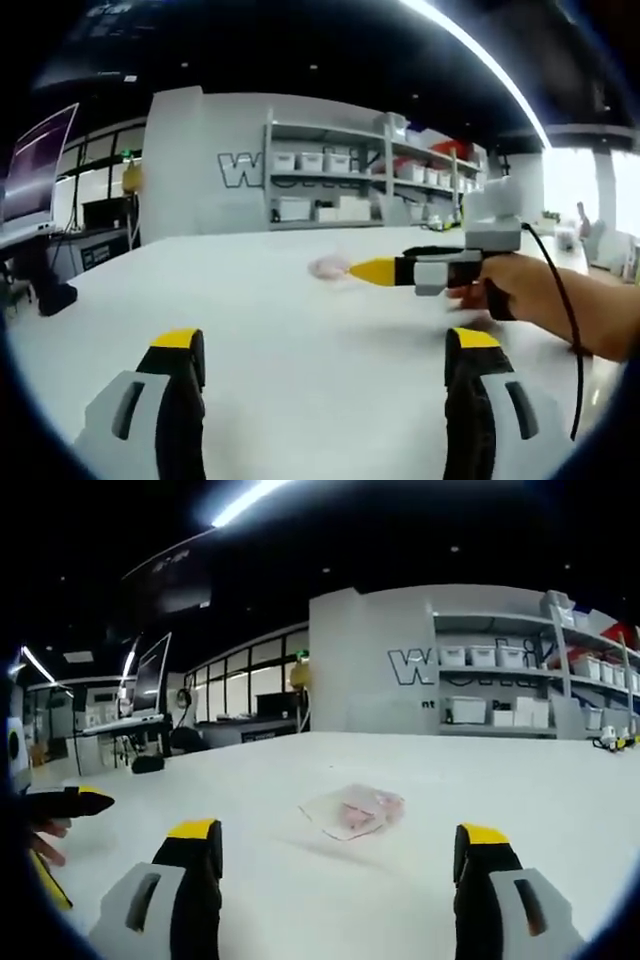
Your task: Open the resealable bag by pulling the two sides of the seal apart until the entire bag opening is separated and visibly accessible.
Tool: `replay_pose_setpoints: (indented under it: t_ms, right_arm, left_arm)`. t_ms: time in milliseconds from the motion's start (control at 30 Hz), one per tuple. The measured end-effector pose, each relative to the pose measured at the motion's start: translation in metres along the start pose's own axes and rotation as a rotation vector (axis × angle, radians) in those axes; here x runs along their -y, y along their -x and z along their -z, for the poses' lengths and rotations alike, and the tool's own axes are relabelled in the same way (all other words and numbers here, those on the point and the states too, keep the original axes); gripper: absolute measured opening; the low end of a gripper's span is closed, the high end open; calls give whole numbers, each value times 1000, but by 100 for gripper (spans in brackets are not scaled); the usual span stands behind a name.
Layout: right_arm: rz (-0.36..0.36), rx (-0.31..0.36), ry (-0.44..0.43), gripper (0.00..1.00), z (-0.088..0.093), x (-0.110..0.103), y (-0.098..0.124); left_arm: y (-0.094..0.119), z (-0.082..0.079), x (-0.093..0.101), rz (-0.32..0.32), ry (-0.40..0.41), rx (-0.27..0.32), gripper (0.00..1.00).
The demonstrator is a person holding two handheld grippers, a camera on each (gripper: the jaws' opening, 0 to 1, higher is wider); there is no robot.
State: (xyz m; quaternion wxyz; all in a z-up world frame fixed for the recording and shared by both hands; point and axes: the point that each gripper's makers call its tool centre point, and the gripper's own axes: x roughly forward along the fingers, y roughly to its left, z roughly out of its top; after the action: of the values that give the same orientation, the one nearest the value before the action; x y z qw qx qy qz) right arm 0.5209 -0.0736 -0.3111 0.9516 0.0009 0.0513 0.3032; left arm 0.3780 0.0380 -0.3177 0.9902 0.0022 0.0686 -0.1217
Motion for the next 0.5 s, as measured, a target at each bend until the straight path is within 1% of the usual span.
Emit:
replay_pose_setpoints:
  t_ms: [500]
  right_arm:
    - [5,-4,1,96,1,1,3]
  left_arm:
    - [-1,1,0,5,6,-5,99]
